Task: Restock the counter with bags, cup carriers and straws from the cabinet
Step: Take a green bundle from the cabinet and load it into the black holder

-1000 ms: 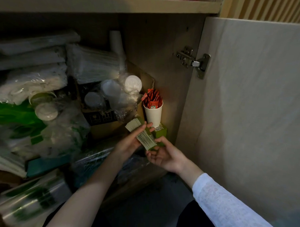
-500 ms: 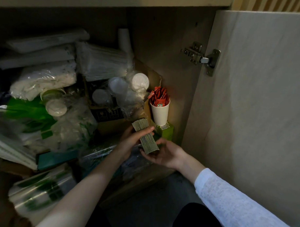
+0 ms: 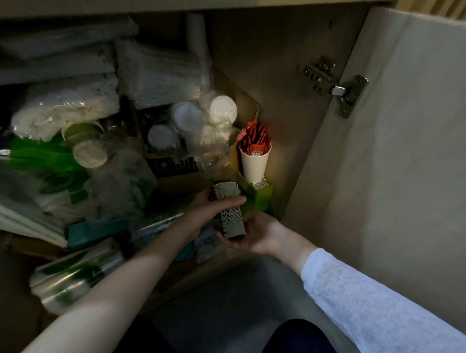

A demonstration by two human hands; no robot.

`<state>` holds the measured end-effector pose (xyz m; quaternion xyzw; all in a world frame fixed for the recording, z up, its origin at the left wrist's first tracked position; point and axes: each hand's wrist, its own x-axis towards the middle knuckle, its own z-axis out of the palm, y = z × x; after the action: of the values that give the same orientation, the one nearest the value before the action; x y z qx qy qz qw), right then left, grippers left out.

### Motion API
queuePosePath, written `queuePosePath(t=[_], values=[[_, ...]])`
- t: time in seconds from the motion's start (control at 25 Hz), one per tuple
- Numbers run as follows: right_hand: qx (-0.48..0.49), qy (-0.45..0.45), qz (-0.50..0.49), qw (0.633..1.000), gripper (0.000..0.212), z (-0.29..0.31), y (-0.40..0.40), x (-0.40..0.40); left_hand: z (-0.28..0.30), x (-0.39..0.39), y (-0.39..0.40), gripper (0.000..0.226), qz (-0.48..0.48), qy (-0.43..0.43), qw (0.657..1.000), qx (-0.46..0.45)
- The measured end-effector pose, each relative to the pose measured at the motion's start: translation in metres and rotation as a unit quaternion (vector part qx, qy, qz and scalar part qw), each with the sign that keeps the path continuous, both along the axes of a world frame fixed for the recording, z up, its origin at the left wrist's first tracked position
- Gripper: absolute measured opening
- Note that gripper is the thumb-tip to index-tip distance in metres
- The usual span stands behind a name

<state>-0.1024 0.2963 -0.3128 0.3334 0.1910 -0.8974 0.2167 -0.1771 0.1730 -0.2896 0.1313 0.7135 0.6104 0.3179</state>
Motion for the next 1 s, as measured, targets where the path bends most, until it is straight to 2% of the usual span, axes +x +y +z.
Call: queuePosePath(t=[0.2,0.32,0.48,0.56,0.72,1.0], values=[[-0.028,-0.031,-0.008,0.999,0.047,0.044,0.000,0.014,0.044,0.015,-0.001,0.053,0.011,-0.053,0.998,0.013],[0.012,-0.041,-0.003,0.999,0.042,0.083,0.000,0.027,0.063,0.029,0.001,0.055,0.042,-0.102,0.993,0.031],[0.021,-0.100,-0.023,0.994,0.030,0.131,0.000,0.052,0.094,0.056,0.006,0.060,0.085,-0.142,0.986,0.018],[0.026,-0.112,-0.024,0.993,0.031,0.152,-0.001,0.069,0.115,0.073,0.006,0.059,0.084,-0.169,0.982,-0.001],[0.028,-0.133,-0.012,0.991,0.037,0.195,-0.002,0.105,0.154,0.105,0.004,0.068,0.090,-0.164,0.982,-0.031],[0.025,-0.142,-0.017,0.989,0.040,0.319,0.010,0.152,0.280,0.149,0.017,0.056,0.079,-0.182,0.980,-0.006]])
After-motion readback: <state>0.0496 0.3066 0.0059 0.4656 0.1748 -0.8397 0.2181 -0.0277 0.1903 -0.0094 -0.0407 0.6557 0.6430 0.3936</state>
